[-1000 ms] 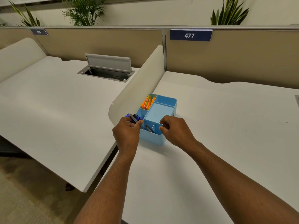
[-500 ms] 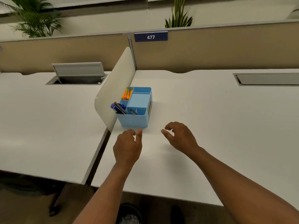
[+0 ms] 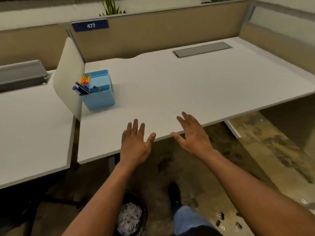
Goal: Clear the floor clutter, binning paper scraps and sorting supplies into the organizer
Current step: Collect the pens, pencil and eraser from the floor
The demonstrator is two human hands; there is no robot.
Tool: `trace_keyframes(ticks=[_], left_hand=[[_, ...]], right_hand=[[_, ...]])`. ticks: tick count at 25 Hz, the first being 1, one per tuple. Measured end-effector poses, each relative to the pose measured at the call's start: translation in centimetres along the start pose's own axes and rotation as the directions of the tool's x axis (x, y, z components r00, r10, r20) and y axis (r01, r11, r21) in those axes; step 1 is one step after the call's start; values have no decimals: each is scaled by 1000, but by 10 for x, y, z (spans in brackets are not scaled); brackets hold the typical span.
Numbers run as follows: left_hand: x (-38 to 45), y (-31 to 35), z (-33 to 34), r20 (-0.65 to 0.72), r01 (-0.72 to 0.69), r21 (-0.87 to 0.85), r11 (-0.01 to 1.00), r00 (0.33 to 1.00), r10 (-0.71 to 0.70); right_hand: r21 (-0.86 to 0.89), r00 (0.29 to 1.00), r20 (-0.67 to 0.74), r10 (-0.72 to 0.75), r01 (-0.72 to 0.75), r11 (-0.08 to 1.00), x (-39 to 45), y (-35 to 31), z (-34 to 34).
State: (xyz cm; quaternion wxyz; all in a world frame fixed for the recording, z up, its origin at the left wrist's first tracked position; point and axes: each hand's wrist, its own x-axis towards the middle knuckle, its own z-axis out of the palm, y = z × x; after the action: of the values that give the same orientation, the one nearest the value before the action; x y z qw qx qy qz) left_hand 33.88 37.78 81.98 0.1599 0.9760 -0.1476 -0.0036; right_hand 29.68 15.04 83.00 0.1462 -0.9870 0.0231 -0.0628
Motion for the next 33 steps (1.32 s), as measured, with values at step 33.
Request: trace_keyframes(ticks=[33], left_hand=[[-126,350,316,483,-156,-9,988,864,141]], right_hand=[[222,816,174,551,-578,786,-324,410,82]])
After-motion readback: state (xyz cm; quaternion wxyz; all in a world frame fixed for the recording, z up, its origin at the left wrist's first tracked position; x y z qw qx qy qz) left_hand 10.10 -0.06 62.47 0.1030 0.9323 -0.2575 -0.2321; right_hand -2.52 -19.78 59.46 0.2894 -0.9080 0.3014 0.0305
